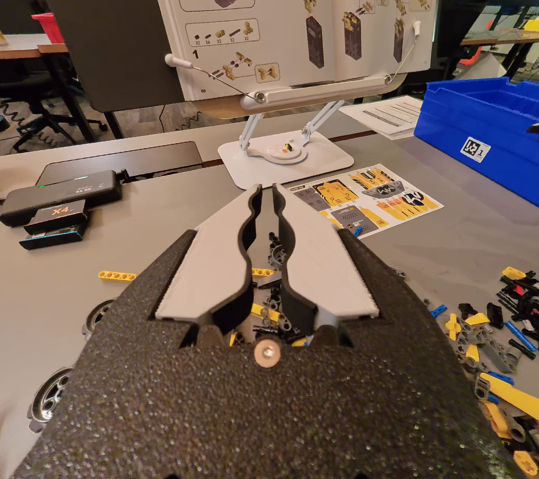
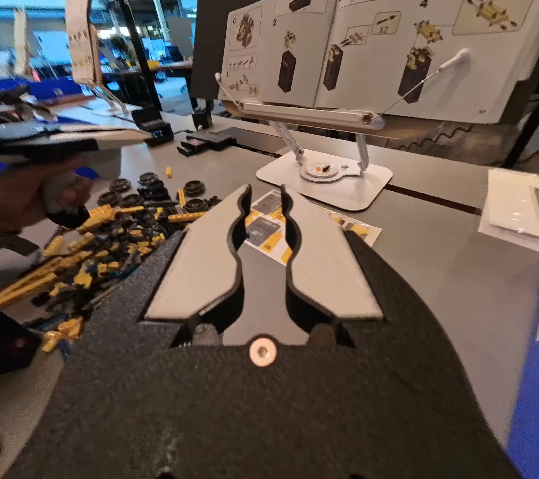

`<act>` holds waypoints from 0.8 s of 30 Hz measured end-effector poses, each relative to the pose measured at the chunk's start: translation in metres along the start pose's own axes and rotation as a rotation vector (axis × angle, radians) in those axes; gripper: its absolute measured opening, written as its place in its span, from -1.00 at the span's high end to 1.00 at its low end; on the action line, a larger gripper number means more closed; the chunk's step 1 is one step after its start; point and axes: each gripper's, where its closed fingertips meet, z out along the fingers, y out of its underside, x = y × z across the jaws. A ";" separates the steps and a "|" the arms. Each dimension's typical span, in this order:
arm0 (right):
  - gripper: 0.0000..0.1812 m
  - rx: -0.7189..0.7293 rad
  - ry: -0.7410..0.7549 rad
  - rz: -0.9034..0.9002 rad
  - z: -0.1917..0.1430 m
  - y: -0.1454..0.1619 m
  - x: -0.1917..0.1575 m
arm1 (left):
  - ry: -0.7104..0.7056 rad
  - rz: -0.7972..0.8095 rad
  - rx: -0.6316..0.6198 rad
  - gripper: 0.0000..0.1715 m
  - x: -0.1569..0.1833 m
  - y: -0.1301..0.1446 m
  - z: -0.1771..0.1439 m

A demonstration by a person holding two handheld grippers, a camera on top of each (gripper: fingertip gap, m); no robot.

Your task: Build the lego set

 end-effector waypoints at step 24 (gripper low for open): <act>0.81 0.006 0.001 -0.074 0.001 -0.004 -0.010 | 0.137 0.224 -0.097 0.94 -0.058 0.019 -0.031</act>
